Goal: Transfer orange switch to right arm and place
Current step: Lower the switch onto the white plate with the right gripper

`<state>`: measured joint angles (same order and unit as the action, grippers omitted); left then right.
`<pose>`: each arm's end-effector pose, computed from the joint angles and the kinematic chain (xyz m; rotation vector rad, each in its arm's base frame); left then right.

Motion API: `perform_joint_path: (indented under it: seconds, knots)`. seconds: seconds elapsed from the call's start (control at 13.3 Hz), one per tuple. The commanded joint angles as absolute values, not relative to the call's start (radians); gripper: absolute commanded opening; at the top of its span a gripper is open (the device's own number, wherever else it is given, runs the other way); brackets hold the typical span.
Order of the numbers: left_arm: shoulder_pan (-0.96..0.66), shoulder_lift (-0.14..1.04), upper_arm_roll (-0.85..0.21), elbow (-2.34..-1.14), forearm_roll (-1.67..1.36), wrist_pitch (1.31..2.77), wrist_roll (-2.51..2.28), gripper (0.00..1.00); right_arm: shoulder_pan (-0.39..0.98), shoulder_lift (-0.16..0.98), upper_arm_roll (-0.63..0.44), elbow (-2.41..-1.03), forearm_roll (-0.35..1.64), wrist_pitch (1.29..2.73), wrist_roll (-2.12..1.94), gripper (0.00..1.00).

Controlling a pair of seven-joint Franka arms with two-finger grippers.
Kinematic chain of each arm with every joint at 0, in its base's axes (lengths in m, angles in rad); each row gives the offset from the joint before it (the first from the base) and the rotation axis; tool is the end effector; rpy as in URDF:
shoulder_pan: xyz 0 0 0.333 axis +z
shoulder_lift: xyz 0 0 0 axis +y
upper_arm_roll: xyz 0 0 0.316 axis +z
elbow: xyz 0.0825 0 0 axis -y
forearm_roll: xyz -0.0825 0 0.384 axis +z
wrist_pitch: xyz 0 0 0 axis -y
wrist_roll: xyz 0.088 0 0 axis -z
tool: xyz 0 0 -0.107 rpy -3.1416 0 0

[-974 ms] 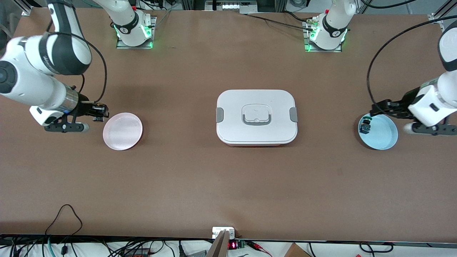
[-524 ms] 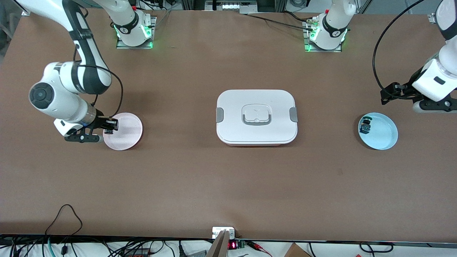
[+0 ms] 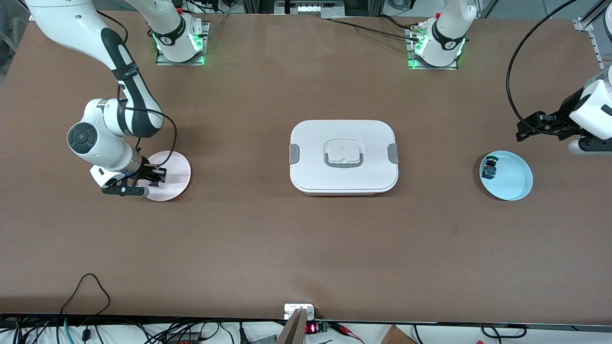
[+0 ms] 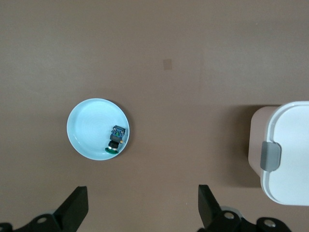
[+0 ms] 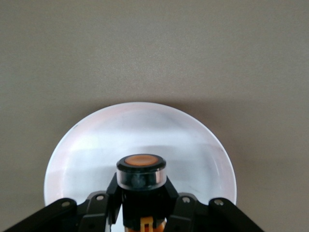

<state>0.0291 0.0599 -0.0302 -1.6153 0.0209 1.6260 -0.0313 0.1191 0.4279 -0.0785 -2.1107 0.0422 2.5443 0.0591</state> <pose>0.5744 0.0020 0.5744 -3.1205 -0.0445 0.0763 0.5802 0.0232 0.2110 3.1324 -0.0723 0.0123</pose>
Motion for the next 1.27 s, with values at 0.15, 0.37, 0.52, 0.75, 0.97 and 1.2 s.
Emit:
perform_joint_path:
  seconds: [0.15, 0.37, 0.52, 0.75, 0.97, 1.2]
  knots:
    - [0.025, 0.078, -0.060, -1.557, 0.014, 1.591, -0.029, 1.00, 0.109, 0.454, -0.072, -2.171, 0.026, 2.669, 0.057, 0.00]
    - [0.026, 0.080, -0.057, -1.552, 0.012, 1.589, -0.032, 1.00, 0.106, 0.453, -0.072, -2.163, 0.026, 2.665, 0.040, 0.00]
    - [0.032, 0.078, -0.055, -1.554, 0.008, 1.588, -0.034, 1.00, 0.101, 0.449, -0.074, -2.154, 0.026, 2.665, 0.026, 0.13]
    - [0.035, 0.078, -0.055, -1.552, 0.008, 1.588, -0.028, 1.00, 0.094, 0.443, -0.074, -2.154, 0.026, 2.663, 0.014, 0.73]
    - [0.035, 0.078, -0.055, -1.554, 0.008, 1.588, -0.034, 1.00, 0.094, 0.419, -0.072, -2.152, 0.026, 2.645, 0.012, 0.88]
    - [0.037, 0.078, -0.055, -1.552, 0.008, 1.589, -0.032, 1.00, 0.103, 0.339, -0.068, -2.117, 0.026, 2.499, 0.014, 1.00]
